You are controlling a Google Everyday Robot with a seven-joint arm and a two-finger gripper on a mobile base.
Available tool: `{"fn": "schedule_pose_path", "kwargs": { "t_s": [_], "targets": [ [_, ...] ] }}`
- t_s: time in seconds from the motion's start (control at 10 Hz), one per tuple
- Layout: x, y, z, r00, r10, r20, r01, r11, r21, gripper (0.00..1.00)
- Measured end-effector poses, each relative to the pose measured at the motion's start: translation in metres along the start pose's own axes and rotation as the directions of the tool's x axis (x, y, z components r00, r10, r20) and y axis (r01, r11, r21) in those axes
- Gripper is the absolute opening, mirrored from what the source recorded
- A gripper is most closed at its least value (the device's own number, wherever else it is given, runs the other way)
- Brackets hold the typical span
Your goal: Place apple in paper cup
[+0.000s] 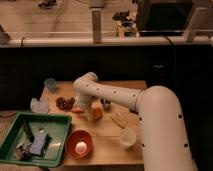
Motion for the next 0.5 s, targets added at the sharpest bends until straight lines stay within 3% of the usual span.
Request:
{"fn": "schedule_pose_path", "kwargs": {
  "t_s": [0.5],
  "targets": [
    [-0.0044,-0.0027,0.0018,1.000,0.001,-0.006,-0.002,1.000,-0.018,0.80]
  ]
}}
